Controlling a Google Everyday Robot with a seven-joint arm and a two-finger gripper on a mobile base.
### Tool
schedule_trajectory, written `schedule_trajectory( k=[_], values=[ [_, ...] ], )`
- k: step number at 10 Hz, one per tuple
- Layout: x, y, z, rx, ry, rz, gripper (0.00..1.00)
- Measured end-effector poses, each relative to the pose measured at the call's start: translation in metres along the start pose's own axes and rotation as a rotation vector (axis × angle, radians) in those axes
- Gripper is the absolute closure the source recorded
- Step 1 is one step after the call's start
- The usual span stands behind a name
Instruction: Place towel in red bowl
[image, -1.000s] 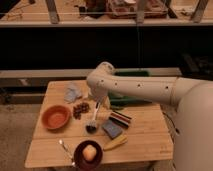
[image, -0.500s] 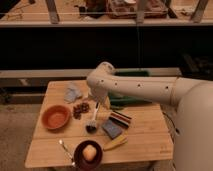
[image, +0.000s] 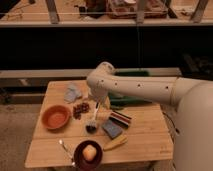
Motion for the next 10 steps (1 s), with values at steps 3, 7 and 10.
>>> schedule_trajectory(
  k=[3,7,10],
  values=[
    [0.000,0.000,0.000,0.000,0.000,0.001,0.20],
    [0.000,0.000,0.000,0.000,0.001,0.000,0.20],
    [0.013,-0.019,-0.005,0.030,0.022,-0.038,0.20]
  ],
)
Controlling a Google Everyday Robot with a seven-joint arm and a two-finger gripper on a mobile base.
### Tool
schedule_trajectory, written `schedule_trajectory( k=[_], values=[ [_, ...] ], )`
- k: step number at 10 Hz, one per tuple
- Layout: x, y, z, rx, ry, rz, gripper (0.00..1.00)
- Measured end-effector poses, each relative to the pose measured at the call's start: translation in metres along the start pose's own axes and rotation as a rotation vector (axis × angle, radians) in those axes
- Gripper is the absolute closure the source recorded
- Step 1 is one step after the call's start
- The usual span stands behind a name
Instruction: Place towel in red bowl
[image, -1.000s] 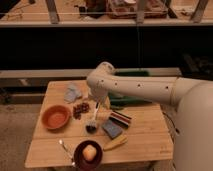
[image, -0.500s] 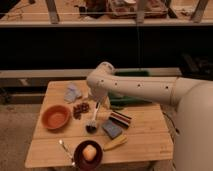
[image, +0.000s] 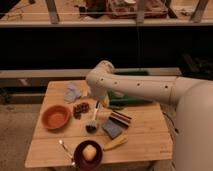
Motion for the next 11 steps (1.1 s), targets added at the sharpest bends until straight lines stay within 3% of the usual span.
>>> schedule_trajectory(
  k=[5,8,11],
  values=[
    [0.066,-0.093,0.008,0.116,0.023,-0.088,0.20],
    [0.080,-0.132,0.028,0.117,0.027,-0.137,0.20],
    [0.085,-0.136,0.072,0.108,-0.024,-0.142,0.20]
  ],
)
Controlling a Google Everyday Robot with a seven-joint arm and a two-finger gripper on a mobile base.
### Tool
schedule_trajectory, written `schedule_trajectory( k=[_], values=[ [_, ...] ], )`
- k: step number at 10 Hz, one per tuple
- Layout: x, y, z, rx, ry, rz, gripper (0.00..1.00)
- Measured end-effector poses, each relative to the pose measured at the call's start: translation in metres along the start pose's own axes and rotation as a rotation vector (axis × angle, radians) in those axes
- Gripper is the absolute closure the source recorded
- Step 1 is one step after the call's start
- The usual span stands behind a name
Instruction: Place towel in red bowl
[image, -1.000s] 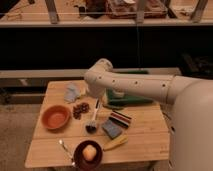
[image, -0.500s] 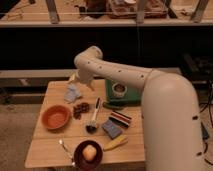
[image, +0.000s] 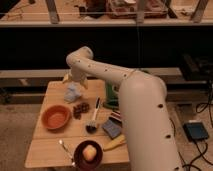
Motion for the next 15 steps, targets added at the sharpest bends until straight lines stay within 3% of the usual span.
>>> schedule_trajectory(
  k=[2,5,12,15],
  values=[
    [0.010,0.005,0.024,-0.006,-0.025,0.000,0.20],
    [0.015,-0.007,0.053,-0.021,-0.040,-0.025,0.20],
    [0.001,-0.012,0.102,-0.091,-0.101,-0.101,0.21],
    [-0.008,-0.011,0.110,-0.104,-0.136,-0.130,0.47]
  ],
)
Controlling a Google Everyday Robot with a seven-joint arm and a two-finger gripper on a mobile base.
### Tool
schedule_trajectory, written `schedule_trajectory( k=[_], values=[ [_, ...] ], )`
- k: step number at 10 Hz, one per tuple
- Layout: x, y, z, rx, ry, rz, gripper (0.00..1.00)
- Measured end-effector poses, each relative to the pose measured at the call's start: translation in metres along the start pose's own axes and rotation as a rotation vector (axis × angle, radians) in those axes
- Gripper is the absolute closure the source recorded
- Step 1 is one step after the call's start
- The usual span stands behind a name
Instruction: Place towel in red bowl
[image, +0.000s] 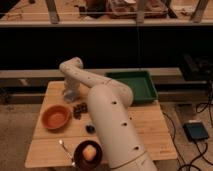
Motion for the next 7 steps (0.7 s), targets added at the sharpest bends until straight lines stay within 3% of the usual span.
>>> schedule_trajectory(
  k=[5,7],
  values=[
    [-0.005,-0.010,0.007,-0.023,-0.037,-0.024,0.97],
    [-0.008,-0.014,-0.006,-0.008,-0.023,-0.030,1.00]
  ],
)
